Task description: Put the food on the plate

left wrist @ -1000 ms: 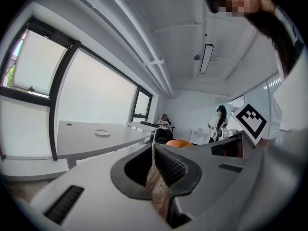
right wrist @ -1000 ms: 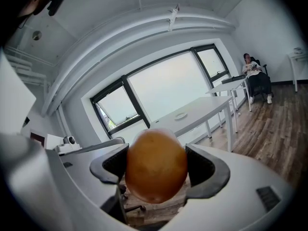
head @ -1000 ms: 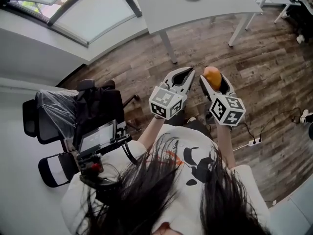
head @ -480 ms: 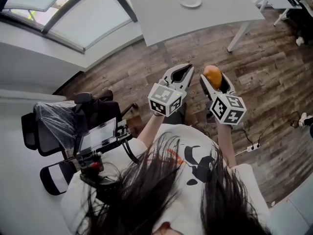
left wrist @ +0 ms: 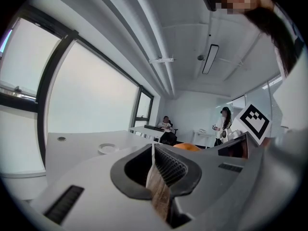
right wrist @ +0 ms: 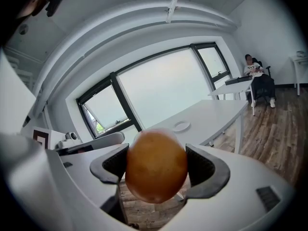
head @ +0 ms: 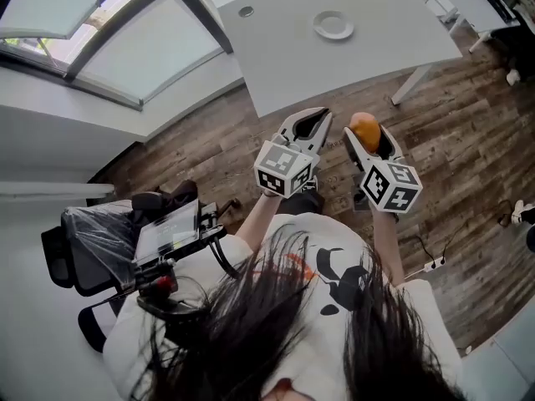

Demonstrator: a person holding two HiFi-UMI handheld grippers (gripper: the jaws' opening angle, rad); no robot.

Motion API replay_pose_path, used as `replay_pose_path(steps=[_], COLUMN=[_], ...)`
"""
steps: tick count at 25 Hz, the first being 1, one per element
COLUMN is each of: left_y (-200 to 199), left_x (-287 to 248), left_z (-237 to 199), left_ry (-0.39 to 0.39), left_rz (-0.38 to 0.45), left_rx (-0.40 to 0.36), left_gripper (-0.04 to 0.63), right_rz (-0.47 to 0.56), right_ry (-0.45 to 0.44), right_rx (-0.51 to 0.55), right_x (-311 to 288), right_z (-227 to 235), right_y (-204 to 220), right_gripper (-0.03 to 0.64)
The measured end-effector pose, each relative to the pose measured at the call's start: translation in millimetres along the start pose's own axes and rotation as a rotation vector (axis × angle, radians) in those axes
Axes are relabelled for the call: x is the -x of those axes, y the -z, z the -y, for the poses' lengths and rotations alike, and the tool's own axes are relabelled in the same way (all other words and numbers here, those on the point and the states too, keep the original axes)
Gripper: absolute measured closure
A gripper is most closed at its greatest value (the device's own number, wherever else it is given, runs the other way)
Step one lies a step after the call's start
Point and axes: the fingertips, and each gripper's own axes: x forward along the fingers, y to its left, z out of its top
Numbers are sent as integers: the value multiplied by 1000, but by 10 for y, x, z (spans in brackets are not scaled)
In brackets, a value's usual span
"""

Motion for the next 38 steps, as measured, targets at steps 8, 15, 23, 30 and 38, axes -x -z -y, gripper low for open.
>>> replay_pose_path(steps=[8,15,23,30,38], left_y=[-130,-124,-77,-152,-249], left_x=[-360,-495,-695,-909,-1448], left_z=[-614,-923,-1155,-1604,-2042], left_ry=[34,45,29,-55,-137], left_rz=[5,3,-8,13,16], left_rx=[16,48,83,103,133], left_gripper=[589,589,589,589,589], right_rz=[-4,-24,-58,-98,-138], right_ry=[31,47,44,-7,-57], right_rx=[4,11,16,43,76], right_x=[-660,-989,-1265,-1683,-2303], right_z=[43,51,158,232,597], right_y=[-261,-349,-422,-526,-943], right_gripper=[264,264,264,264,264])
